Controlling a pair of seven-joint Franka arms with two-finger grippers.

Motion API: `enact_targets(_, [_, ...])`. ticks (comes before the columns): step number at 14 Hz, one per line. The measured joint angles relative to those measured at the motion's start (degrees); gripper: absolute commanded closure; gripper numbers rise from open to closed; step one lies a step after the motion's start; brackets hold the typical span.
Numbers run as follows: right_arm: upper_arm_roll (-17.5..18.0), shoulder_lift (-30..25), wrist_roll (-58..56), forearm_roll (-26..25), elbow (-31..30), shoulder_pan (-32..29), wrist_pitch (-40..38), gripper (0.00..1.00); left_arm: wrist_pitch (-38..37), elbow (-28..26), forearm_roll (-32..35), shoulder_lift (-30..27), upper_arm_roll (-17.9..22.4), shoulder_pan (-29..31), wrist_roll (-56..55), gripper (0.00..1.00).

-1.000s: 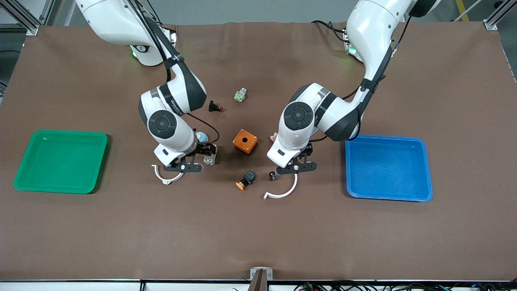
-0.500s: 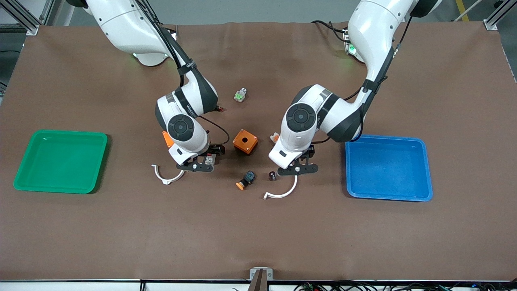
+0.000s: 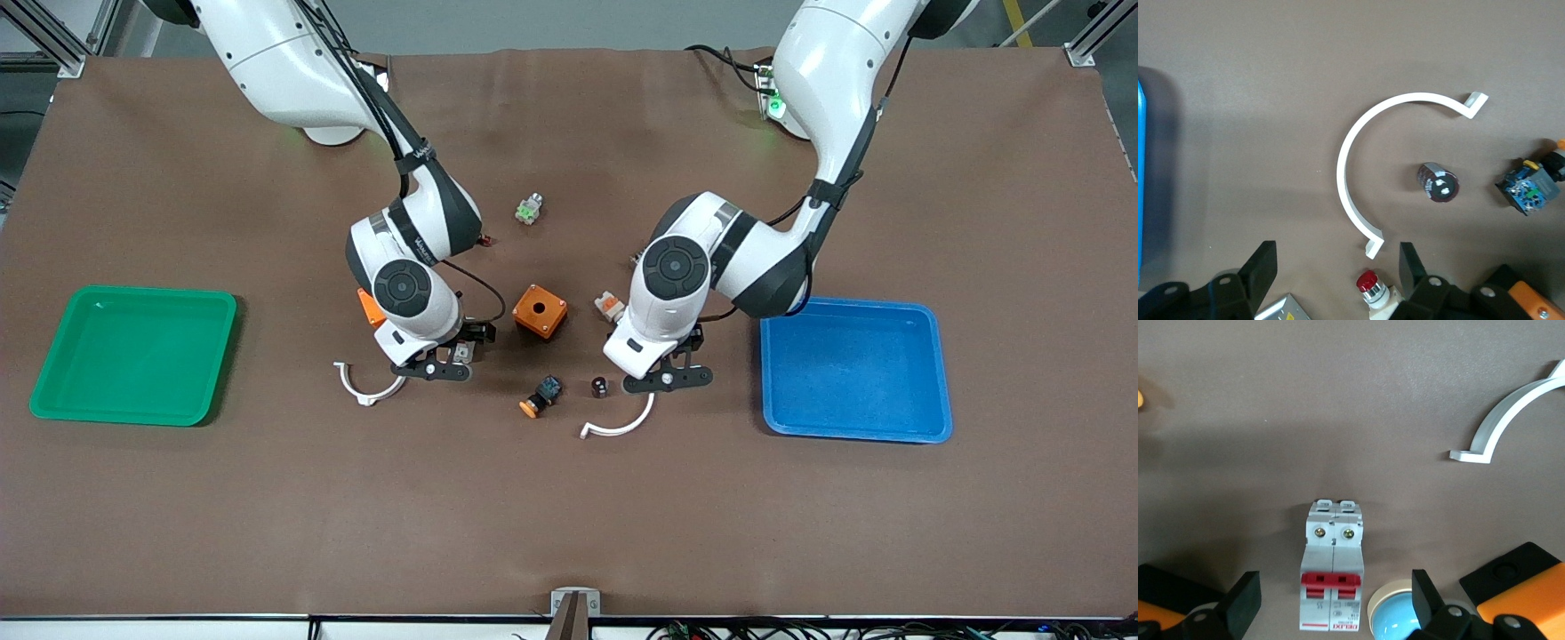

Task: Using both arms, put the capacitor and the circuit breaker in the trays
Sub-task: 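Grasp the circuit breaker with the right gripper while the left gripper approaches the capacitor, then carry the circuit breaker with the right gripper over the green tray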

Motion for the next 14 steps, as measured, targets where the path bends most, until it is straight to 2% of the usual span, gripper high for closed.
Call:
enact_targets(2, [-0.1,0.5,0.0,0.0,0.0,0.0,0.3,0.03,0.0,0.0,0.0,0.0,0.0,0.6,0.5,0.18])
enact_targets(3, [-0.1,0.6,0.0,0.0,0.0,0.0,0.4,0.08,-0.2,0.0,0.0,-0.1,0.0,0.8,0.6,0.18])
enact_targets(10, [-0.1,0.7,0.1,0.1,0.0,0.0,0.5,0.56,-4.4,0.0,0.0,-1.4,-0.1,2.0,0.9,0.18])
enact_targets(14, [-0.1,0.6,0.2,0.7,0.0,0.0,0.6,0.72,-4.8,0.0,0.0,-2.1,-0.1,1.9,0.9,0.18])
